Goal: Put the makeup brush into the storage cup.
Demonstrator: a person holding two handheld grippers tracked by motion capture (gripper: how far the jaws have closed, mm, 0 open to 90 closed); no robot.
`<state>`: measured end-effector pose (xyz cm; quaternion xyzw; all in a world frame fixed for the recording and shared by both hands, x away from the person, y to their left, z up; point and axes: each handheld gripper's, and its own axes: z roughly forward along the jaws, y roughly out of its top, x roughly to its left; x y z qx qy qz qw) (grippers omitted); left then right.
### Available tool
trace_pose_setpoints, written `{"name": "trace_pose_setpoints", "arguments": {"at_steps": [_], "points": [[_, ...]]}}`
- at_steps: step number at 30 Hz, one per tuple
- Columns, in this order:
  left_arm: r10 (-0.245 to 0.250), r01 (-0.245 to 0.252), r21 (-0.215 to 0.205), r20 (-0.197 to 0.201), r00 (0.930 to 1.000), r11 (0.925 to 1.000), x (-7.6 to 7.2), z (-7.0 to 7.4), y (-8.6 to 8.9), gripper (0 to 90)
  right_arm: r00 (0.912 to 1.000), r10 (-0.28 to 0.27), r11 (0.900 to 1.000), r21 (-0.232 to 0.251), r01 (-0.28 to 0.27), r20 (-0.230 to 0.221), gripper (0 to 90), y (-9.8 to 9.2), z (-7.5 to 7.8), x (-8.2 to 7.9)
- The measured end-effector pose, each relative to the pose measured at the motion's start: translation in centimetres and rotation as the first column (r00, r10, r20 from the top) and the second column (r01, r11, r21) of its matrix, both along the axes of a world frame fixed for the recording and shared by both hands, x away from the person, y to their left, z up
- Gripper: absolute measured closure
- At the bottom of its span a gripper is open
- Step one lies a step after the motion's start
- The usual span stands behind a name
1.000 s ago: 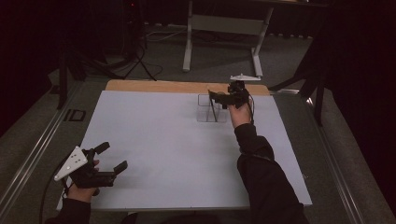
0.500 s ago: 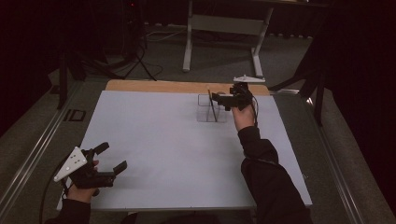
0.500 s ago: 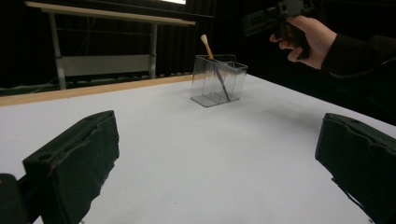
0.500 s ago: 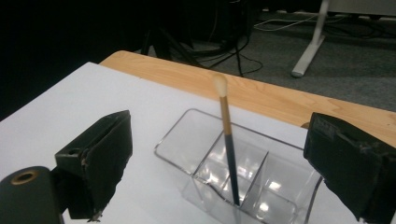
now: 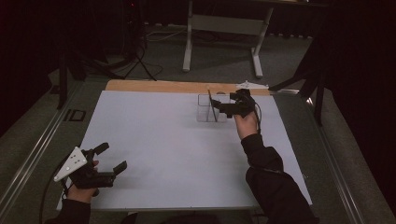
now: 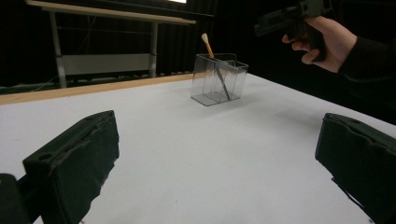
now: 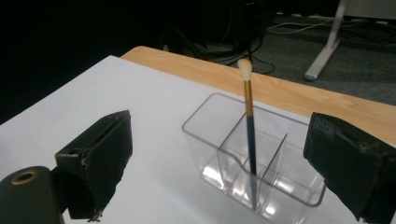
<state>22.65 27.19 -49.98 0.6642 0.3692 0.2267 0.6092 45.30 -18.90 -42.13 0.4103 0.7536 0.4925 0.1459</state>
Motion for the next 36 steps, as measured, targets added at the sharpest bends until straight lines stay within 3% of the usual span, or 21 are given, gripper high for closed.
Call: {"name": "trace_pose_setpoints", "arguments": {"at_steps": [19, 30, 36], "points": [[-0.002, 0.002, 0.007, -0.004, 1.0000, 1.0000, 0.0, 0.0, 0.0, 0.0, 0.9985, 0.054, 0.998, 0.025, -0.054, 0.013, 8.0, -1.3, -0.2, -4.0], [0.001, -0.001, 0.005, -0.001, 1.0000, 1.0000, -0.1, 0.0, 0.0, 0.0, 0.9950, 0.089, 0.995, 0.033, -0.091, 0.046, 8.0, -1.5, -0.2, -7.2], [0.002, -0.002, 0.003, -0.003, 1.0000, 1.0000, -0.1, 0.0, 0.0, 0.0, 0.9919, 0.121, 0.991, 0.045, -0.122, 0.039, 8.0, -1.7, -0.3, -8.4]]}}
